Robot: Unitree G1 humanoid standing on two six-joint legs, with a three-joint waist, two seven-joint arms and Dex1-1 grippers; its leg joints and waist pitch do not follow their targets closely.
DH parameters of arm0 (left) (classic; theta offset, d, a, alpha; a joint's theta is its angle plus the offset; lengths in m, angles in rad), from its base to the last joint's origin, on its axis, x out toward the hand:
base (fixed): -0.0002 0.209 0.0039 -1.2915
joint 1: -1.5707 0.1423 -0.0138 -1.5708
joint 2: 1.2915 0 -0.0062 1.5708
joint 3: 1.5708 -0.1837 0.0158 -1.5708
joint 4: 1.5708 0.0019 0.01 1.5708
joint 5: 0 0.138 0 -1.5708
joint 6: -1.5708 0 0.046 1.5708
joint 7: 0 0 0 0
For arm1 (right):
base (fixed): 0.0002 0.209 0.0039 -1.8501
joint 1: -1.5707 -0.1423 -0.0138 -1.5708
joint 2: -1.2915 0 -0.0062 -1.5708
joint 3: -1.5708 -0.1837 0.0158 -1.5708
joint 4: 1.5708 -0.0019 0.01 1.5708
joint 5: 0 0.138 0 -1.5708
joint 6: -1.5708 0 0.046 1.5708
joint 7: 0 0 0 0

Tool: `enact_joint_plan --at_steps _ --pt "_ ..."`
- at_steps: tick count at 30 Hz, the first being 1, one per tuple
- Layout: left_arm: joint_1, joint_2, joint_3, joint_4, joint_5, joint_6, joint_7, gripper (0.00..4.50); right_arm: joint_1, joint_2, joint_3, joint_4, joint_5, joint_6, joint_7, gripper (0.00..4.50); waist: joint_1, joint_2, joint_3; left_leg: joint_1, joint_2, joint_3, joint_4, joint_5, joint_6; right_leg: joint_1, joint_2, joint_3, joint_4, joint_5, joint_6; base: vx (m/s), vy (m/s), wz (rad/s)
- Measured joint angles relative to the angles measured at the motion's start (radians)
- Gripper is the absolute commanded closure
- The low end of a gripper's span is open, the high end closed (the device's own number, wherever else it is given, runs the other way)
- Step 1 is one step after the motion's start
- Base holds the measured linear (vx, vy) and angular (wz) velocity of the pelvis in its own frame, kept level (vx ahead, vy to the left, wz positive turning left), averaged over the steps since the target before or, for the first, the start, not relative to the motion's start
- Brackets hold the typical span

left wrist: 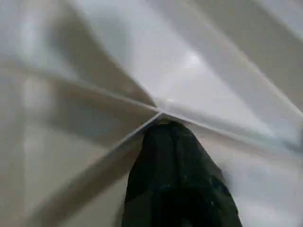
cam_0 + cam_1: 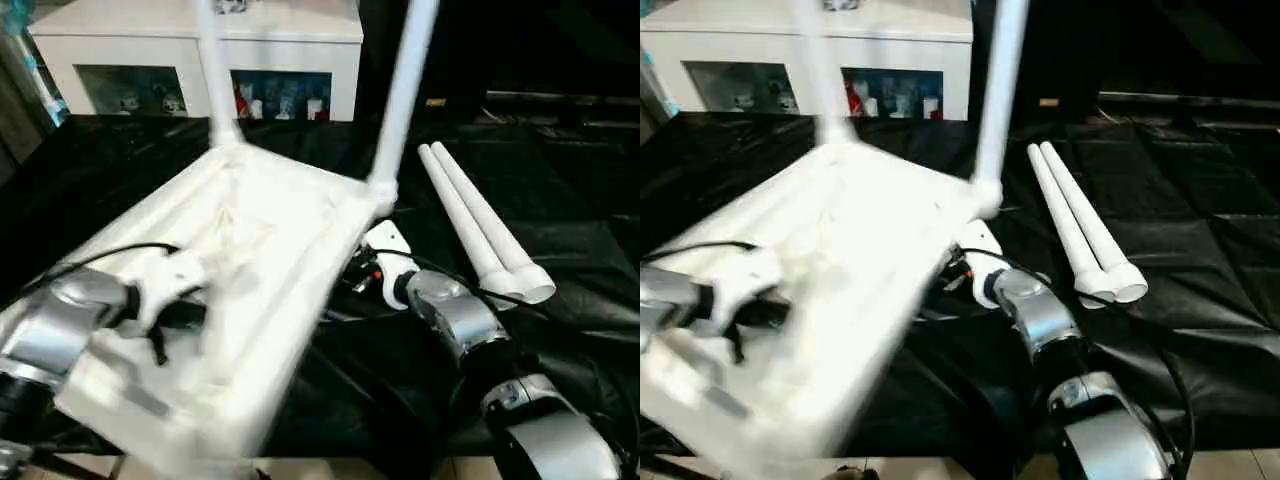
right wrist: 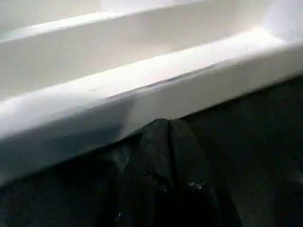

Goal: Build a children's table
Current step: Rotate table base

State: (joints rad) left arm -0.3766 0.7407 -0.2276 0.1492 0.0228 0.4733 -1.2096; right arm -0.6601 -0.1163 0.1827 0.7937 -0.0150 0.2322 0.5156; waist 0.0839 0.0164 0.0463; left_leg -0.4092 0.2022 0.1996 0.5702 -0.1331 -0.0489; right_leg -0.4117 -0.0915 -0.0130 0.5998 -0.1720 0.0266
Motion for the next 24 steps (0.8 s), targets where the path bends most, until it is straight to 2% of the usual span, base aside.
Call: enact_joint_plan --at_steps 5,10,13,19,21,22,24 --pt "-0.078 -0.092 -0.054 0.007 -0.036 0.0 -0.064 4.5 -0.004 -0.007 -0.02 0.025 -0.001 -0.022 -0.001 4.45 0.002 0.0 0.0 0.001 0.0 0.0 0.0 0.001 -0.002 -0.001 0.0 0.0 0.004 0.0 0.0 0.0 0.0 0.0" --pt "-0.173 -0.2 -0.095 0.156 0.001 -0.1 0.002 4.5 -0.012 -0.019 -0.03 0.025 -0.005 -0.04 -0.014 4.45 -0.001 0.002 0.001 0.002 0.0 0.0 0.0 0.002 -0.003 -0.003 0.0 0.0 0.009 0.0 0.0 0.0 0.0 0.0" --pt "-0.269 -0.265 -0.1 0.34 0.064 -0.181 0.162 4.5 -0.019 -0.026 -0.045 0.019 -0.005 -0.046 -0.023 4.45 0.0 0.006 0.003 0.004 0.001 -0.002 0.001 0.002 -0.004 -0.002 0.001 -0.001 0.012 0.001 -0.001 0.0 0.0 0.0" --pt "-0.416 -0.286 -0.086 0.567 0.163 -0.249 0.49 4.5 -0.006 -0.023 -0.043 -0.061 0.004 -0.046 -0.016 4.45 -0.013 0.008 0.004 0.006 0.002 -0.004 0.001 0.003 -0.005 -0.004 0.001 -0.003 0.013 0.003 0.0 0.0 0.0 0.0" --pt "-0.438 -0.283 -0.082 0.614 0.181 -0.258 0.552 4.5 -0.005 -0.026 -0.048 -0.088 0.006 -0.045 -0.019 4.45 -0.016 0.008 0.004 0.006 0.001 -0.004 0.001 0.003 -0.005 -0.004 0.001 -0.003 0.012 0.003 0.0 0.0 0.0 0.0" --pt "-0.462 -0.289 -0.079 0.691 0.209 -0.292 0.657 4.5 -0.004 -0.036 -0.062 -0.12 0.008 -0.045 -0.04 4.45 -0.018 0.008 0.004 0.006 0.001 -0.004 0.001 0.003 -0.005 -0.003 0.001 -0.002 0.011 0.003 0.0 0.0 0.0 0.0" --pt "-0.466 -0.305 -0.06 0.753 0.22 -0.331 0.754 4.5 -0.003 -0.044 -0.091 -0.141 0.008 -0.045 -0.086 4.45 -0.02 0.008 0.004 0.005 0.001 -0.004 0.002 0.003 -0.005 -0.003 0.001 -0.002 0.01 0.004 -0.002 0.0 0.0 0.0"
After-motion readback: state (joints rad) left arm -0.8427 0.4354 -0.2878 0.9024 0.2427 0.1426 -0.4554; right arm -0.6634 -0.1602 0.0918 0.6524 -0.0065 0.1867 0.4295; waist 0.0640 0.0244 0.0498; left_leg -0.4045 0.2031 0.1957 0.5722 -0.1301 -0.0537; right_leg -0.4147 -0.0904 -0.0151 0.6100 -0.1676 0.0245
